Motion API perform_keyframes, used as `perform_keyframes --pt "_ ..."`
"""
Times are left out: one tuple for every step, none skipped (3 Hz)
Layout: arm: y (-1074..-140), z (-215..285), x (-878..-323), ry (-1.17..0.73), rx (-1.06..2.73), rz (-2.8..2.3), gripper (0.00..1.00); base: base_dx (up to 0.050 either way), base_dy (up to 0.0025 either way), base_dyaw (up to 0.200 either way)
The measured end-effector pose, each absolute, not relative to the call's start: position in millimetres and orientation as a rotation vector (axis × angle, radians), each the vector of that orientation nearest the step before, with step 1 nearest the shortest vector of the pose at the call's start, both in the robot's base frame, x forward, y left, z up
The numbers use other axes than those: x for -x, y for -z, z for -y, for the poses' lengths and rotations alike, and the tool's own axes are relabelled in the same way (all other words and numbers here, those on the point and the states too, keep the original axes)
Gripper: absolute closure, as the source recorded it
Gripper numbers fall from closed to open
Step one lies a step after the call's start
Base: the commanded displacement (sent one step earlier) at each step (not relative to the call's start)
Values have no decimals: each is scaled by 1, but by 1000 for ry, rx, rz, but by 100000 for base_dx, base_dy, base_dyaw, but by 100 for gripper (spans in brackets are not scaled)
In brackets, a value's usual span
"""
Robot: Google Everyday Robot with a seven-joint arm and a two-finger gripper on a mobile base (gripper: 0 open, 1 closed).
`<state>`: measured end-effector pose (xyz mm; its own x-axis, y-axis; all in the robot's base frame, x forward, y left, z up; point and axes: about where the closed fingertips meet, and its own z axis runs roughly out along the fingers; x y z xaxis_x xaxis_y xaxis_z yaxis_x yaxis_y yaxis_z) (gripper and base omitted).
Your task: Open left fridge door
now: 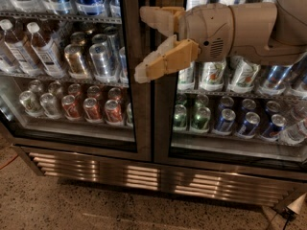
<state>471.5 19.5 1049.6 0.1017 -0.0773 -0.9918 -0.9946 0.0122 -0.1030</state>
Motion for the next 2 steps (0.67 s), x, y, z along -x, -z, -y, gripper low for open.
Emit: perform_keyframes --pt "-1028 -26 -475 -1107 1308 -1239 0 0 0 0" --pt "-1000 -31 -480 -1132 1305 -1293 0 0 0 0"
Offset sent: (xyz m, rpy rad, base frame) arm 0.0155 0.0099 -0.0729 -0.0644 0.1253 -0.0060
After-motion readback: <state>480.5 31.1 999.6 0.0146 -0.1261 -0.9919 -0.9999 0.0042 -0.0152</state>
